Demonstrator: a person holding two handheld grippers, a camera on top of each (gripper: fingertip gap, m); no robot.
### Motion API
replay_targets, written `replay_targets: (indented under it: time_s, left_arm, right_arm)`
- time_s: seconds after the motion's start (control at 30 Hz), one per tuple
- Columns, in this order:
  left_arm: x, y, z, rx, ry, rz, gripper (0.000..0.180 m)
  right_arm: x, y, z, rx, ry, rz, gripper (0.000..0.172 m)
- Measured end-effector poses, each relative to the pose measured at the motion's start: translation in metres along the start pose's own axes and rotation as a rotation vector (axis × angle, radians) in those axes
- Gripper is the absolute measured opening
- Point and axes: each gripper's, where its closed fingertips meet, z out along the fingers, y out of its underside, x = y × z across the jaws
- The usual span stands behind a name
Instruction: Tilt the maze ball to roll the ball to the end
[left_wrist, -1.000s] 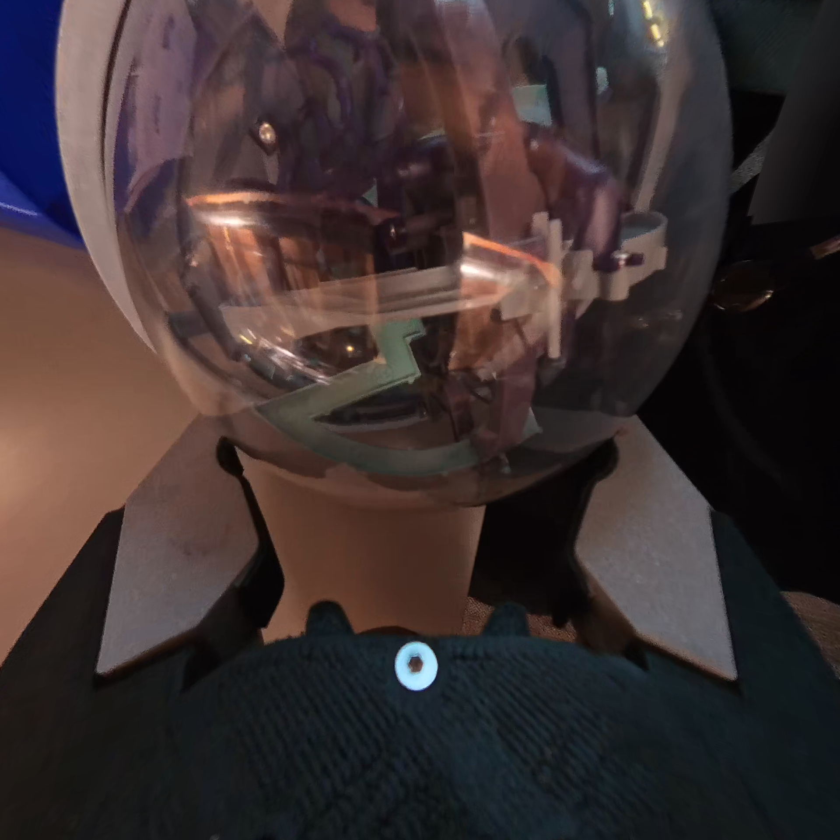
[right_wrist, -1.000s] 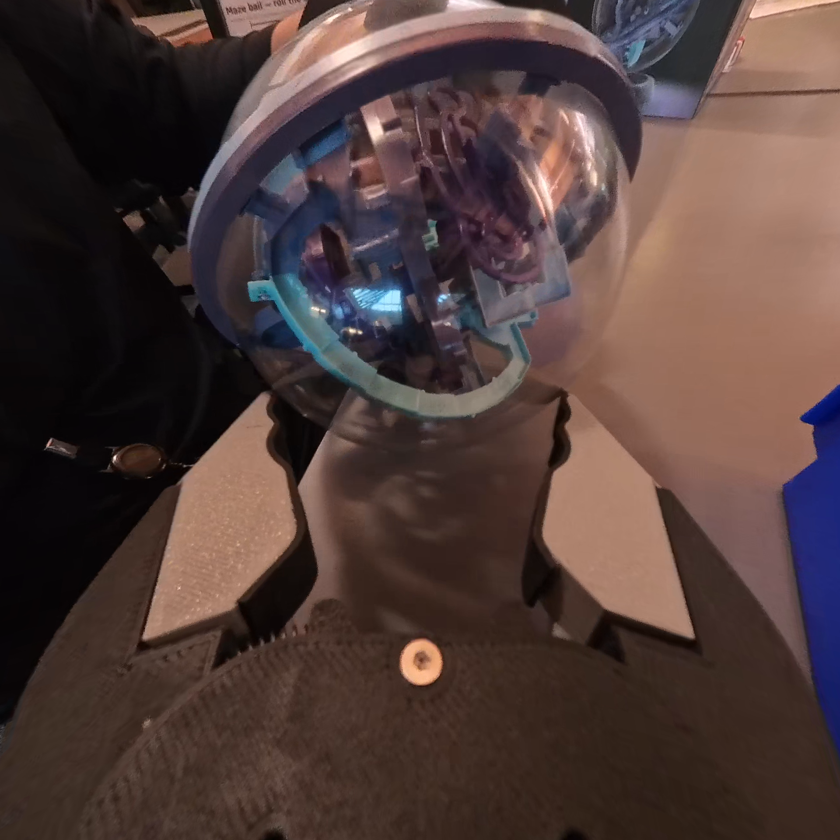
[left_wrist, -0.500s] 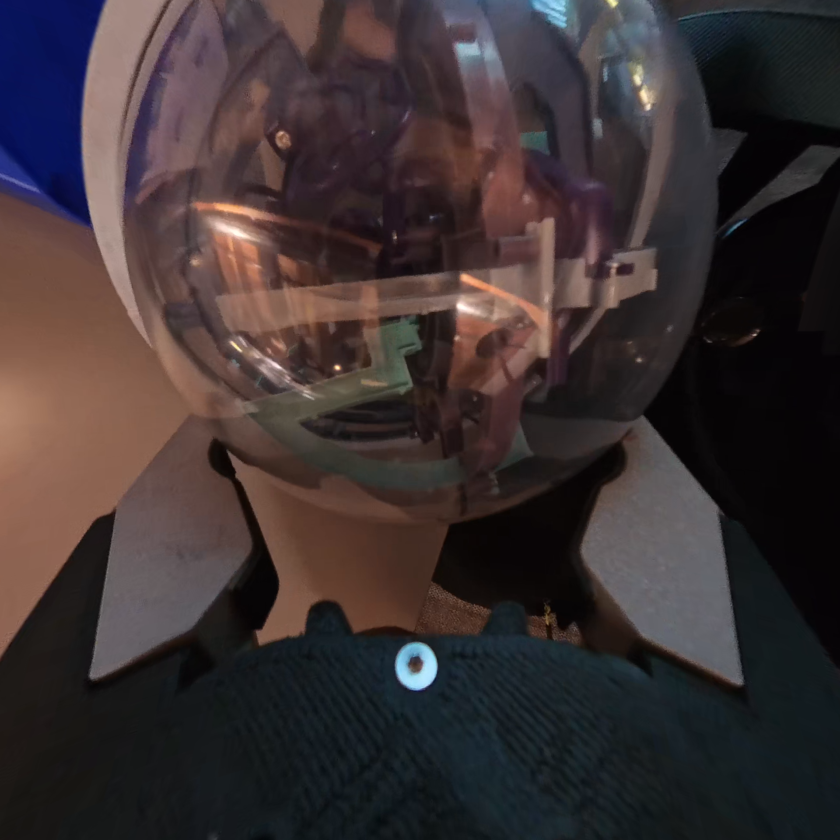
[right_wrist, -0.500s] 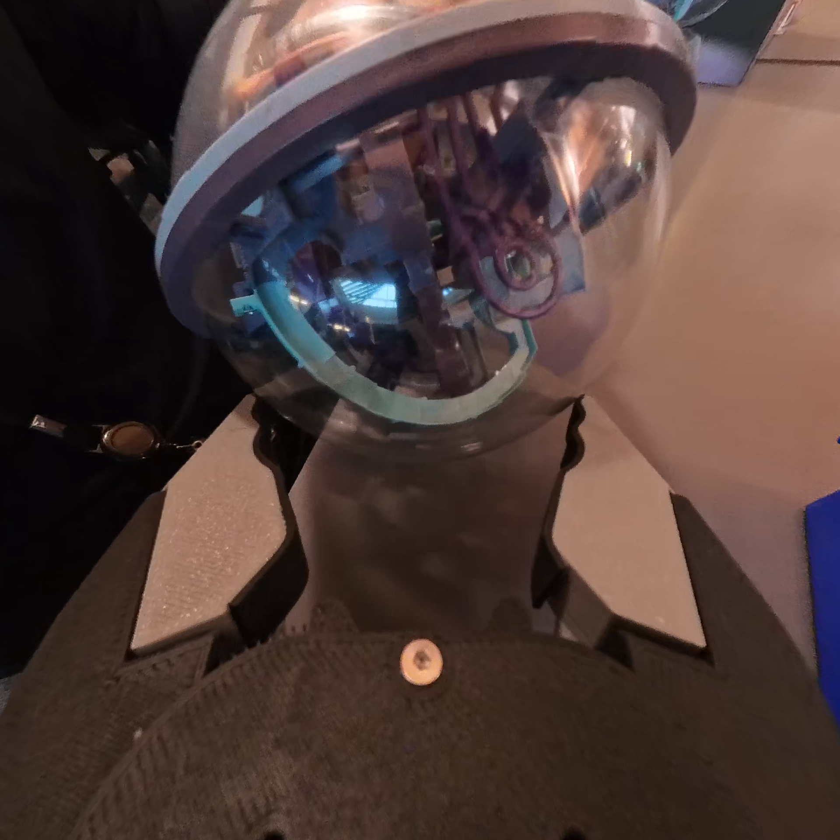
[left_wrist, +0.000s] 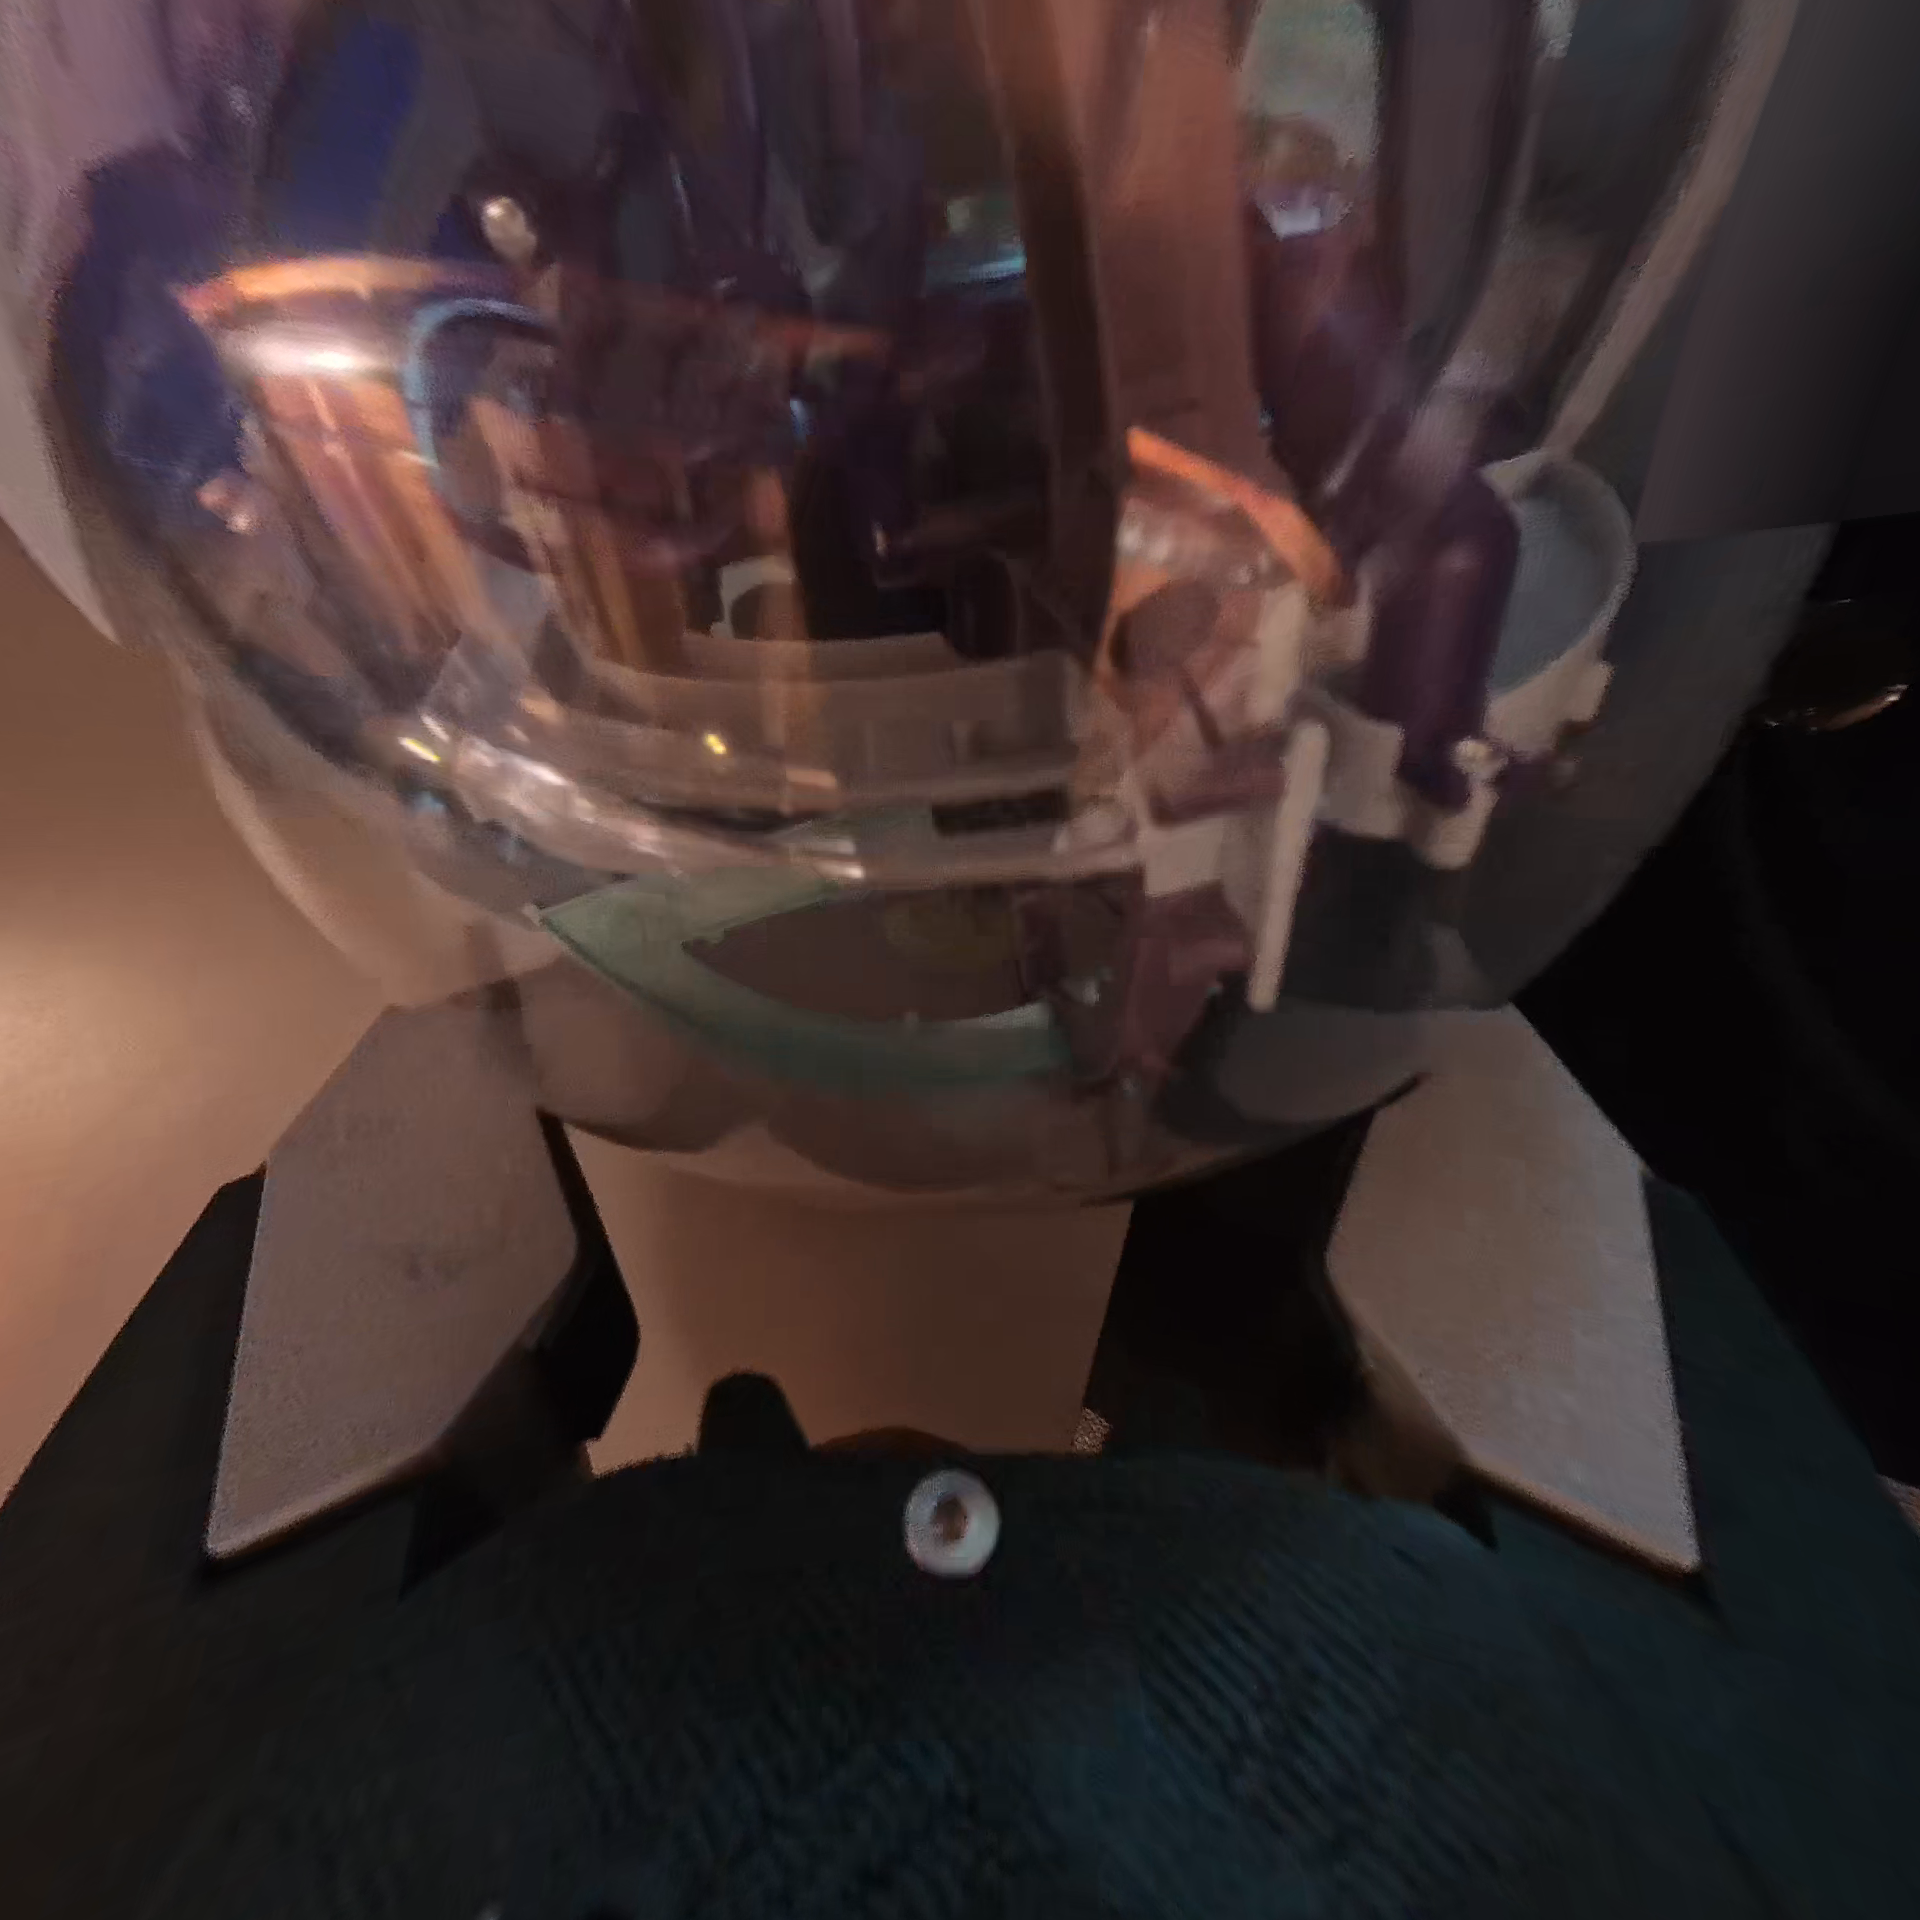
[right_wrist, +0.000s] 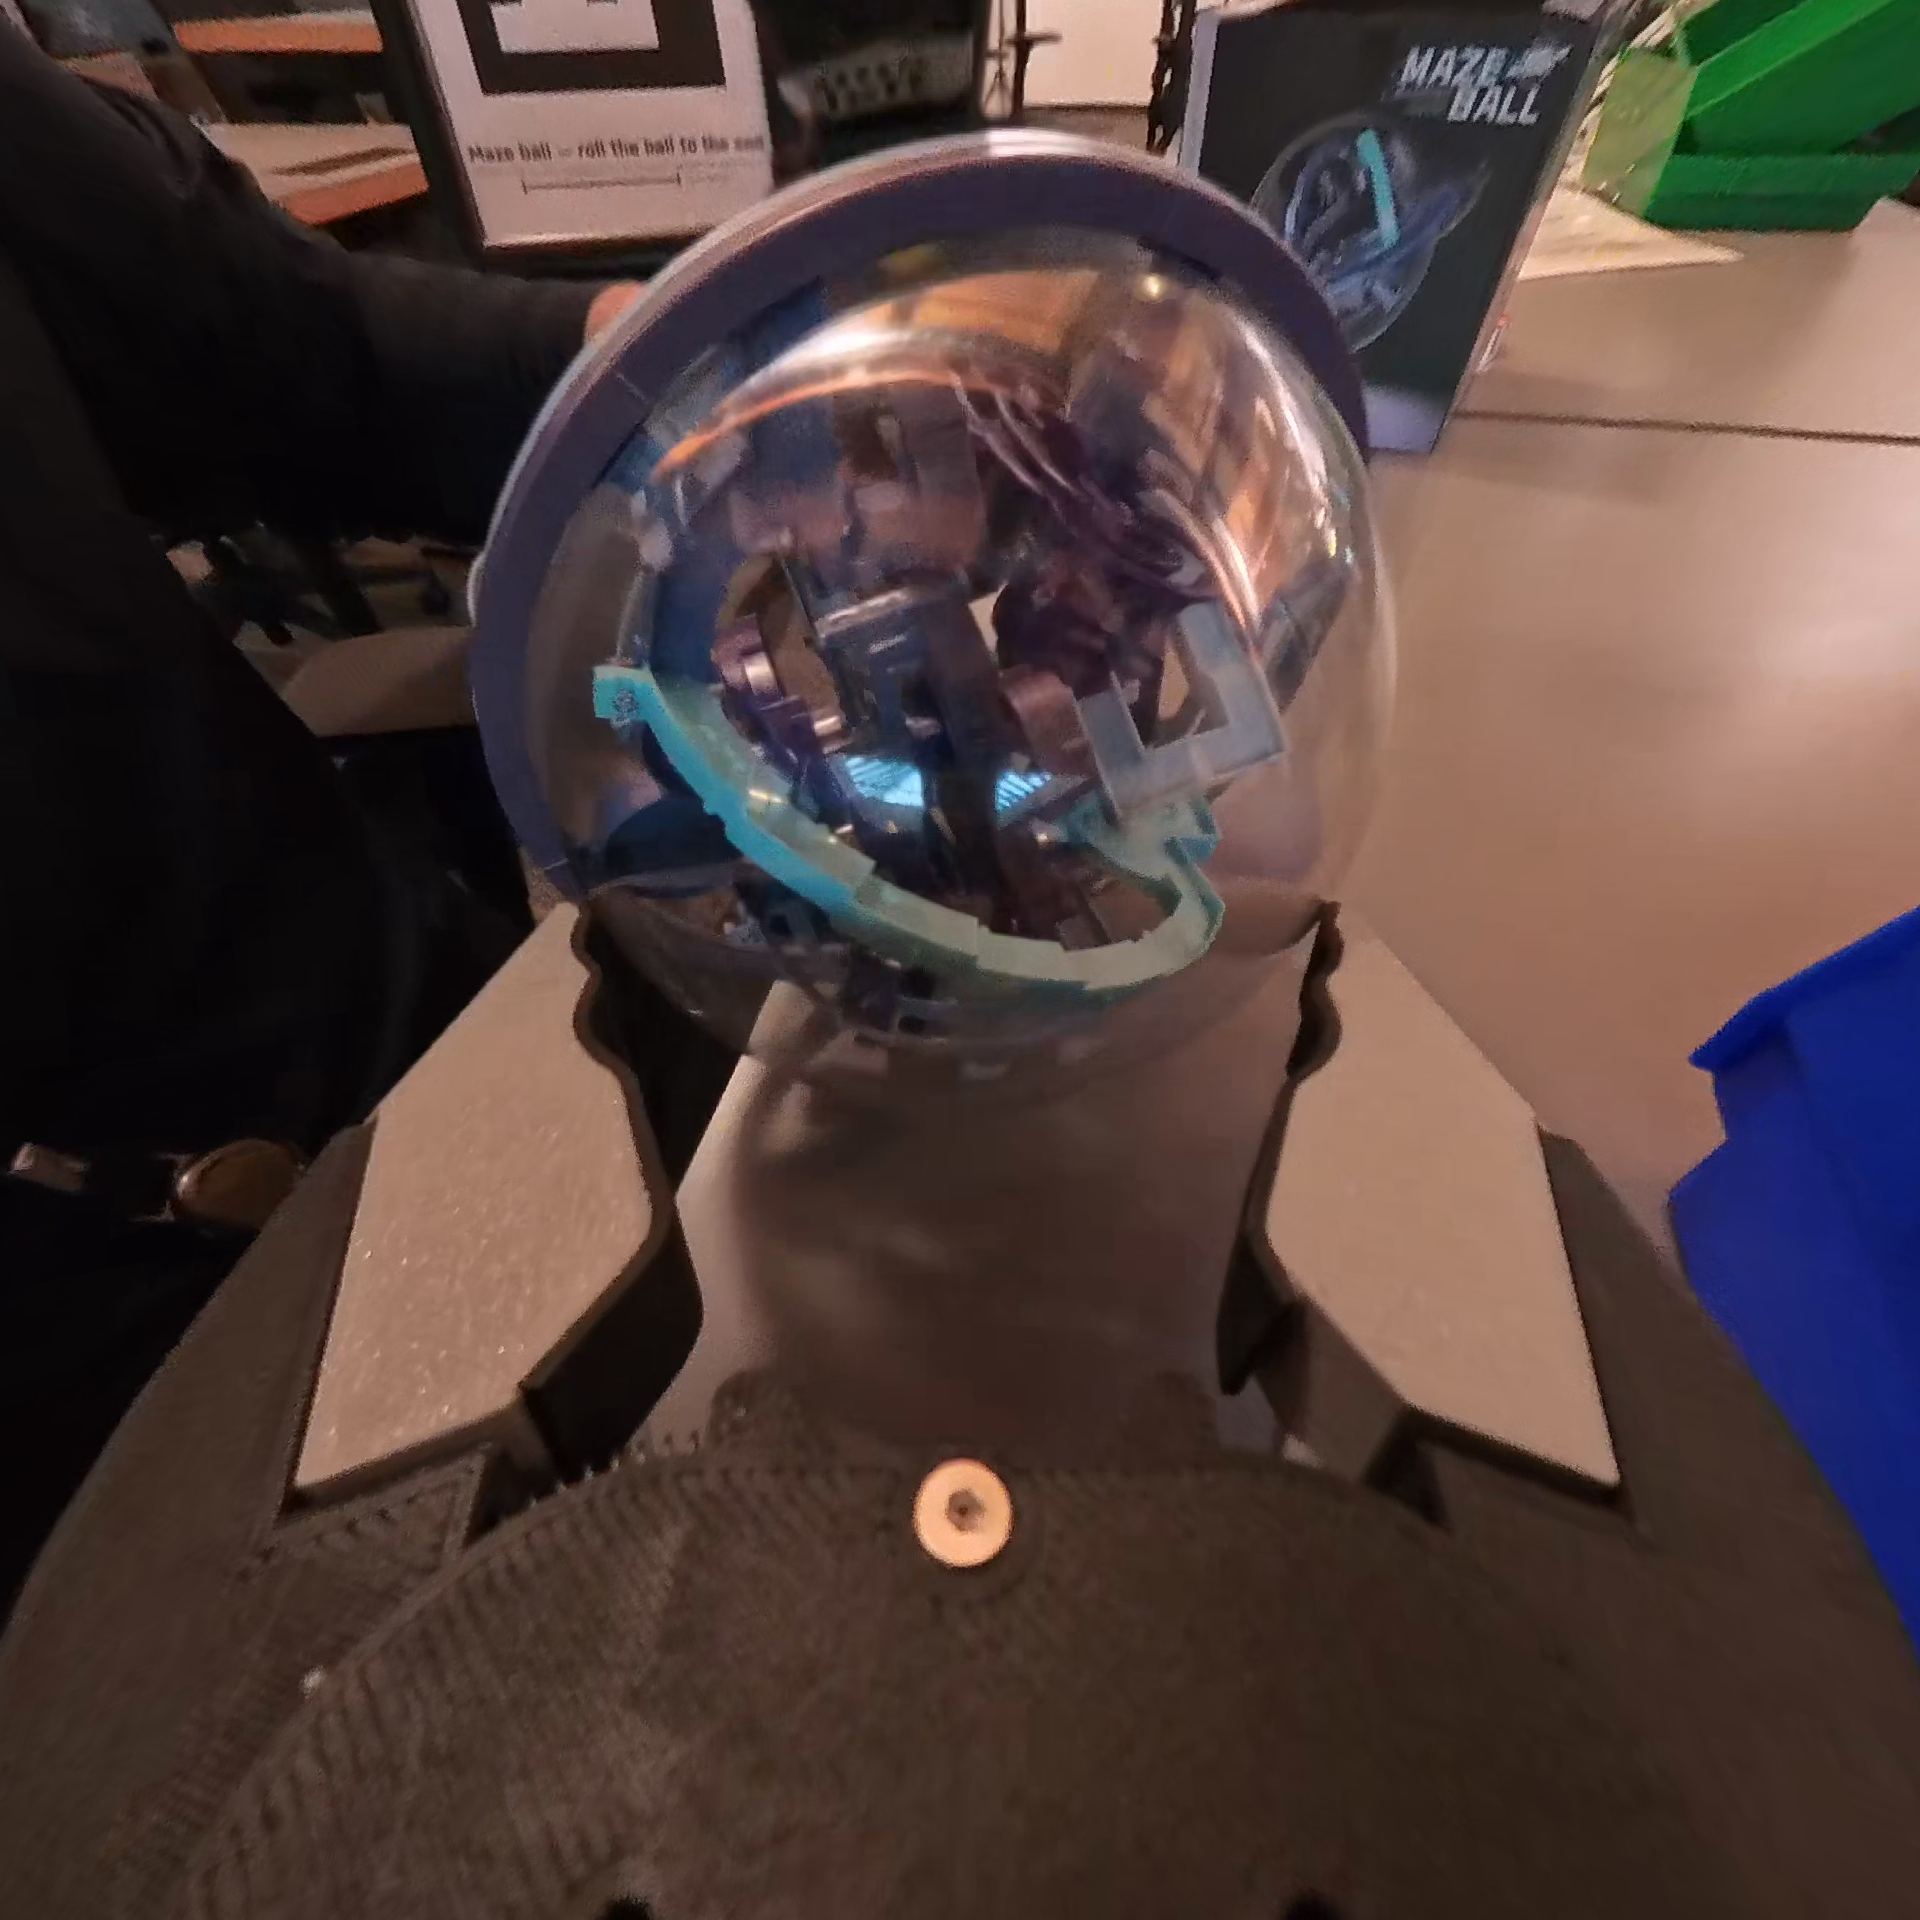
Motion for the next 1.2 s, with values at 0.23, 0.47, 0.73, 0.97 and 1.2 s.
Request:
replay_targets:
  time_s: [0.23, 0.47, 0.73, 0.97, 1.2]
  left_arm:
    - [0.000, -0.007, 0.006, 0.095, 0.002, -0.026, 0.159]
    - [-0.001, -0.005, 0.006, 0.160, -0.001, -0.039, 0.159]
    - [-0.004, 0.005, 0.007, 0.168, -0.022, -0.048, 0.158]
    - [-0.008, 0.007, 0.009, 0.180, -0.052, -0.038, 0.155]
    - [-0.013, -0.004, 0.003, 0.254, -0.089, -0.024, 0.154]
  right_arm:
    - [0.002, -0.003, -0.005, 0.027, -0.018, 0.020, 0.127]
    - [0.003, -0.011, -0.002, 0.055, -0.036, 0.045, 0.126]
    - [0.008, -0.025, 0.001, 0.104, -0.074, 0.122, 0.122]
    - [0.009, -0.030, 0.003, 0.060, -0.034, 0.074, 0.124]
    - [0.010, -0.045, 0.003, 0.036, -0.013, 0.052, 0.126]
